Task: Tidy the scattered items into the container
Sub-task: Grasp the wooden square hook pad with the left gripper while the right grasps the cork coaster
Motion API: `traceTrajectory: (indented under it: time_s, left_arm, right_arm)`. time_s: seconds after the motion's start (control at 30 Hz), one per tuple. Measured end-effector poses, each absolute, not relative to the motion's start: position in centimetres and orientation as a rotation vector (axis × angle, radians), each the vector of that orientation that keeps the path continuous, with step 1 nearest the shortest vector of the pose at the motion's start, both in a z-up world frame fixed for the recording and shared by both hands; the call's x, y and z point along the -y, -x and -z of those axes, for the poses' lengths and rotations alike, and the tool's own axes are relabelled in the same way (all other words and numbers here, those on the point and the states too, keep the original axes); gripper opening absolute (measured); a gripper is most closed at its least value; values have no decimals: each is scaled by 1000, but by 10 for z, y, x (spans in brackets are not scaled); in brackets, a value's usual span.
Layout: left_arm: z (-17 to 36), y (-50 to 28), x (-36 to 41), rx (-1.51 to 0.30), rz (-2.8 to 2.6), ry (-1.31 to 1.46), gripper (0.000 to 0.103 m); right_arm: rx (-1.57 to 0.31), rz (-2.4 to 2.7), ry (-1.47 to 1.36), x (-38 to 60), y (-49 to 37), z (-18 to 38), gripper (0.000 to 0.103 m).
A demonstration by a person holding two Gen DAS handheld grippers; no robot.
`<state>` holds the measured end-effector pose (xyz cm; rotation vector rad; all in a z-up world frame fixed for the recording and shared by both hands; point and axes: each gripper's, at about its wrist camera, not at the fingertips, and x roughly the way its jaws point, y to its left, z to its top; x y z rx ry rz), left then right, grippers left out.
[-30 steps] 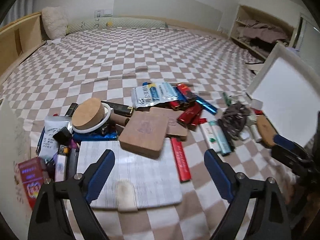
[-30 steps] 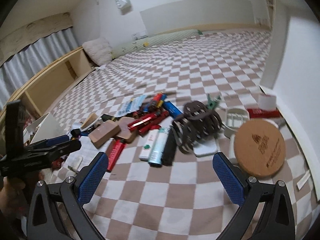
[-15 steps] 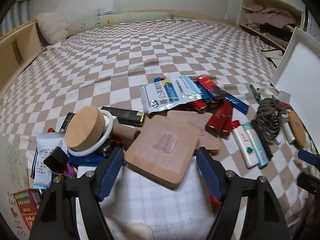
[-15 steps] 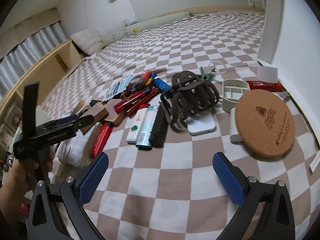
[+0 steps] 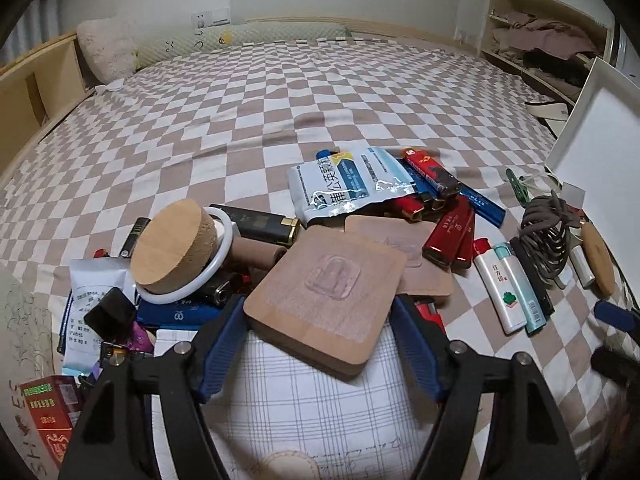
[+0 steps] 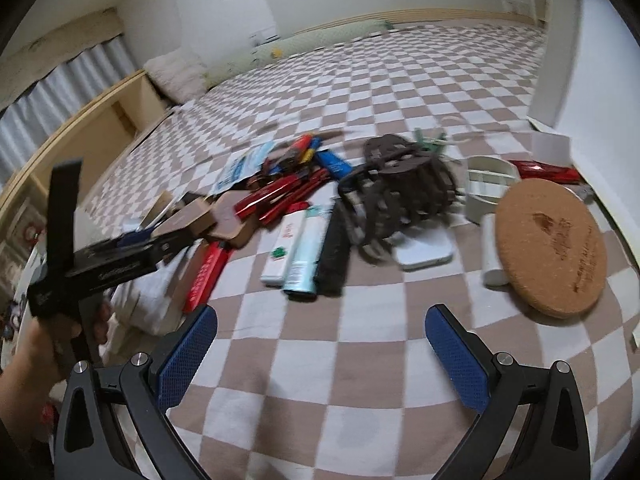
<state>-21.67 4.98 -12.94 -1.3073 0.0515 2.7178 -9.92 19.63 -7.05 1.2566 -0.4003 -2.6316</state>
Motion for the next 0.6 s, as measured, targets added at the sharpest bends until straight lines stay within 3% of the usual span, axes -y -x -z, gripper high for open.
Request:
traceTrajectory:
  time_s: [0.27, 0.6]
  left_arm:
    - [116, 195, -38, -6, -2734, 1254, 72]
    - [109, 156, -35, 15, -2719, 1232, 71]
  right_arm:
    - [597, 2734, -1241, -250, 99, 69, 103]
    - [546, 2901, -1219, -283, 93, 57, 103]
